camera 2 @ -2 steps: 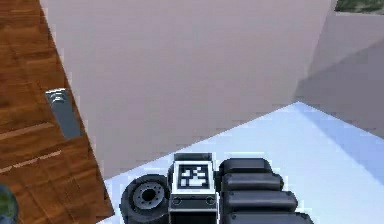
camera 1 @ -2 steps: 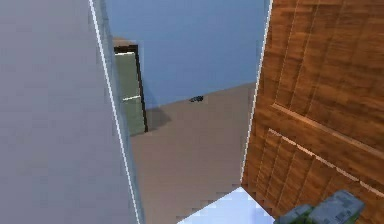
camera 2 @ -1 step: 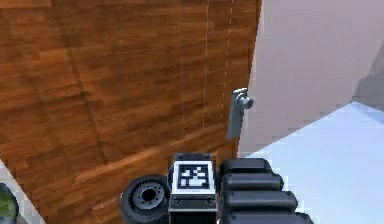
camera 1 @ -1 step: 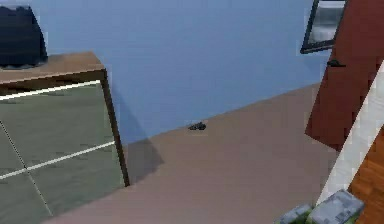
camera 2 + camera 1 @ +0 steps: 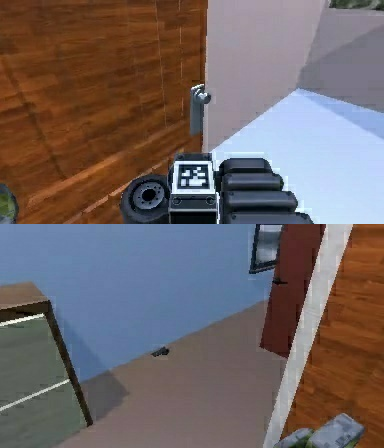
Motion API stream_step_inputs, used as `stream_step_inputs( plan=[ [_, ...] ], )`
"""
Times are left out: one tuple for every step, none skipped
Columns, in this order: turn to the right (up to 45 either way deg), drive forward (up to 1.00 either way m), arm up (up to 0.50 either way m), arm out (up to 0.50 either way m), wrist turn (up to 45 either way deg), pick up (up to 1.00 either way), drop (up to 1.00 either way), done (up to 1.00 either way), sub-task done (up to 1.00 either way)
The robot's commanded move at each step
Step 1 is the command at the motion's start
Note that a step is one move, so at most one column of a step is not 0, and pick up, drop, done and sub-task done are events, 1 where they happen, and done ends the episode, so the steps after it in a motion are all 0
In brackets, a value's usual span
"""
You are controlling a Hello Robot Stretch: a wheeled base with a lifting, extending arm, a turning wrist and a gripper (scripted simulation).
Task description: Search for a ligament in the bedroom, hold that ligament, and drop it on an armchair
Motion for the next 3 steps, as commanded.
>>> stream_step_inputs(
  plan=[
    [0.0,0.45,0.0,0.0,0.0,0.0,0.0,0.0,0.0],
    [0.0,0.25,0.0,0.0,0.0,0.0,0.0,0.0,0.0],
    [12.0,0.0,0.0,0.0,0.0,0.0,0.0,0.0,0.0]
  ],
)
